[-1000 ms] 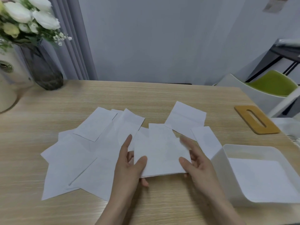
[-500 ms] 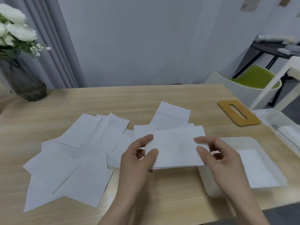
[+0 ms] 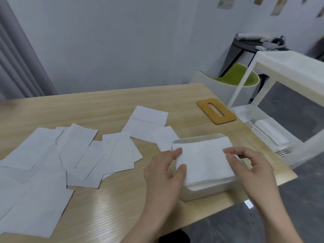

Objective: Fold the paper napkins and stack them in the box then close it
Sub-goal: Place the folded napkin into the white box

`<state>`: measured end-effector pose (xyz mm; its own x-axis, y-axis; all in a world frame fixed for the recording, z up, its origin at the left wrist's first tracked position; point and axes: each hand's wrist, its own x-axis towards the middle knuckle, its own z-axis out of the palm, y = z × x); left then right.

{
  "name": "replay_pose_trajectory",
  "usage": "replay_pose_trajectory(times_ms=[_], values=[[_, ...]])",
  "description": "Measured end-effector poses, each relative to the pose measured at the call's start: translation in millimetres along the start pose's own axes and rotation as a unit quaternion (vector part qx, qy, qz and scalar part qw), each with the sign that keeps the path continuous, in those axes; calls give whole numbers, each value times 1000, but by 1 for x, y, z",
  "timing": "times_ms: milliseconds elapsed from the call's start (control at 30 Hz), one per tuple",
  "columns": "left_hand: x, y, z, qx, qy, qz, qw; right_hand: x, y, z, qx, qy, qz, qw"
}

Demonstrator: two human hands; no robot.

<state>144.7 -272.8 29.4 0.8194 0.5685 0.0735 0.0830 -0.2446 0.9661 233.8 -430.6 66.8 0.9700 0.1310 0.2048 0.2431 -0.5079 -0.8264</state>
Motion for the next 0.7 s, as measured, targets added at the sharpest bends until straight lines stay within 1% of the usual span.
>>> replay_pose_trajectory(times_ms=[167,267,367,500,700], values=[[-2,-7,14,101,17,73,992,2,17,-4,-43,13,-32,998],[-1,-11,17,162,19,112,980,5,32,-4,-64,16,-41,997],[-4,-14,19,219,20,146,964,6,43,-5,-112,-2,-50,992],[-5,-16,22,287,21,173,942,6,50,-4,-160,5,-70,985],[-6,-17,23,340,32,201,918,7,54,-3,-215,7,-102,971]])
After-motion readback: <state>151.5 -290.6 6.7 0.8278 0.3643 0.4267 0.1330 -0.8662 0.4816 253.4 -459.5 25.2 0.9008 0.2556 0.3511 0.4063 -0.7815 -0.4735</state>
